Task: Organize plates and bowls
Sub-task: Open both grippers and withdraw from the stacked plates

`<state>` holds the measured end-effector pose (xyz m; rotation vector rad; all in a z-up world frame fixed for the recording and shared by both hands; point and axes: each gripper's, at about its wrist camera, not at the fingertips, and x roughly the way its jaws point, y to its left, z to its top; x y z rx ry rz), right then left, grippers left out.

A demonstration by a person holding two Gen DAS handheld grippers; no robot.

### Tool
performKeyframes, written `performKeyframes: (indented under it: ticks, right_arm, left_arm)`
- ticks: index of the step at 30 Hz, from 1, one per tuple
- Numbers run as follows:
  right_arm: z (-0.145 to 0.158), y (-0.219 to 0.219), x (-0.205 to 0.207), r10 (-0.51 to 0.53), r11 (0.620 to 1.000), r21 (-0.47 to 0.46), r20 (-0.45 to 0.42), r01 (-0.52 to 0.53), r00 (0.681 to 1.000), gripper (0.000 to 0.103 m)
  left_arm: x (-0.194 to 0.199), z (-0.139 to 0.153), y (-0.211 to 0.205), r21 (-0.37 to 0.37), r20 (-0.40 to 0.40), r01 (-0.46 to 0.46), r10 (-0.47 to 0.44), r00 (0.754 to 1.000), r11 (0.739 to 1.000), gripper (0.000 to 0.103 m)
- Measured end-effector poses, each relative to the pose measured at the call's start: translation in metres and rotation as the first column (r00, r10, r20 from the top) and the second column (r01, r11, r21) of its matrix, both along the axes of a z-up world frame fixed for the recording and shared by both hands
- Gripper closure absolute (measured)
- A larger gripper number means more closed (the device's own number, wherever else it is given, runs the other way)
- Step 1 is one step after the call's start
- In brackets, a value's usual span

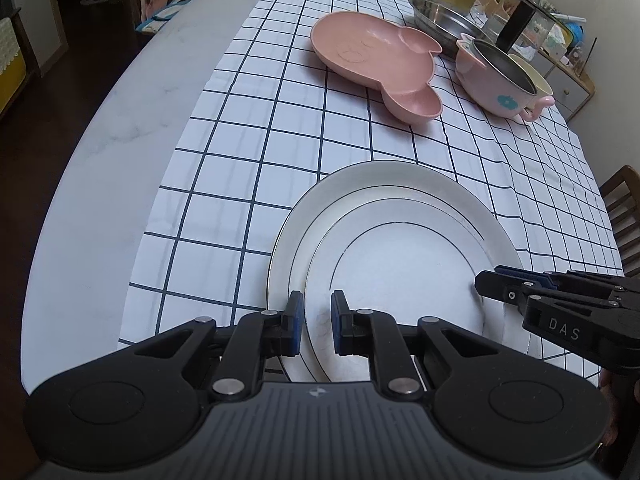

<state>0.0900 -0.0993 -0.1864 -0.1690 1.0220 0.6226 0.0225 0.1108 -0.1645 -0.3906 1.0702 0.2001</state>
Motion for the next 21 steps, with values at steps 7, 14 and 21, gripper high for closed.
performKeyframes:
  ticks: [7,14,21]
  right_arm:
    - [0.014,-0.002,-0.001,-0.004,1.0,-0.012,0.015,0.004,1.0,0.077]
    - [0.048,-0.001,-0.002,-0.022,1.0,0.016,0.063,0.021,0.998,0.067]
    - [0.083,0.001,-0.001,-0.043,0.999,0.036,0.126,0.039,0.991,0.057]
  left_arm:
    - [-0.004,0.017,0.003,-0.016,0.037,-0.001,0.001,0.999,1.0,0.089]
    - [0.002,0.052,0.0,0.018,0.131,0.027,-0.029,0.991,0.999,0.089]
    - [0.016,0.082,-0.008,0.084,0.209,0.068,-0.085,0.974,0.994,0.088]
